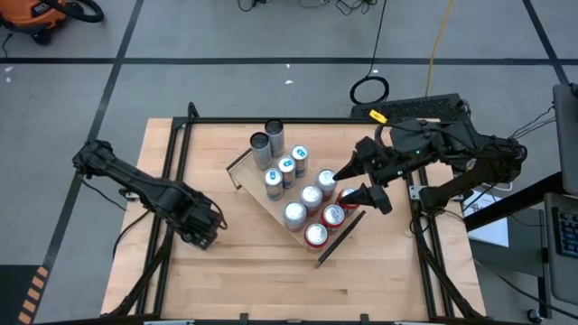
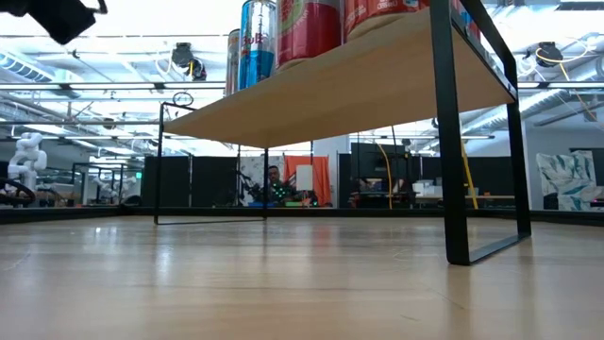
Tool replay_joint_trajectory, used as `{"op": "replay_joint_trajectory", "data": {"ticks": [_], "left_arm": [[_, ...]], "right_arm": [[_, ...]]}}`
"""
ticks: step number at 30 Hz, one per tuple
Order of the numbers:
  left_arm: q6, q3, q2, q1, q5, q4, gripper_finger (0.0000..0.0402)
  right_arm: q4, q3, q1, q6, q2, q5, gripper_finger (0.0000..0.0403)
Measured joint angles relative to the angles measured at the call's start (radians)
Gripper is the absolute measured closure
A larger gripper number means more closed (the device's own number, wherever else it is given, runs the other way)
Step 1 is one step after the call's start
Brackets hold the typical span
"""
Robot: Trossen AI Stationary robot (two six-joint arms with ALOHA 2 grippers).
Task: Place canned beverage on shelf
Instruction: Put the white yellow soda can on the shelf aligned with the other white yellow soda can
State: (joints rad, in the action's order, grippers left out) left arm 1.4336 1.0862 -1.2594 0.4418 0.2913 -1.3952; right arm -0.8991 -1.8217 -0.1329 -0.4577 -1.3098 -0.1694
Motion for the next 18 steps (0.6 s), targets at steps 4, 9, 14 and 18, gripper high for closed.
{"op": "replay_joint_trajectory", "data": {"ticks": [4, 9, 14, 18], "left_arm": [[0.027, 0.067, 0.000, 0.000, 0.000, -0.001, 0.0150], [0.037, 0.187, 0.000, 0.000, -0.002, -0.002, 0.0150], [0.059, 0.369, 0.000, 0.000, -0.037, -0.002, 0.0150], [0.104, 0.527, 0.001, -0.001, -0.116, -0.002, 0.0150]], "right_arm": [[0.063, 0.000, -0.014, 0.015, 0.000, 0.064, 0.0081], [0.131, 0.000, -0.053, 0.082, -0.008, 0.125, 0.0081], [0.140, 0.000, -0.108, 0.138, -0.046, 0.210, 0.0081], [0.153, 0.000, -0.158, 0.169, -0.102, 0.297, 0.0080]]}}
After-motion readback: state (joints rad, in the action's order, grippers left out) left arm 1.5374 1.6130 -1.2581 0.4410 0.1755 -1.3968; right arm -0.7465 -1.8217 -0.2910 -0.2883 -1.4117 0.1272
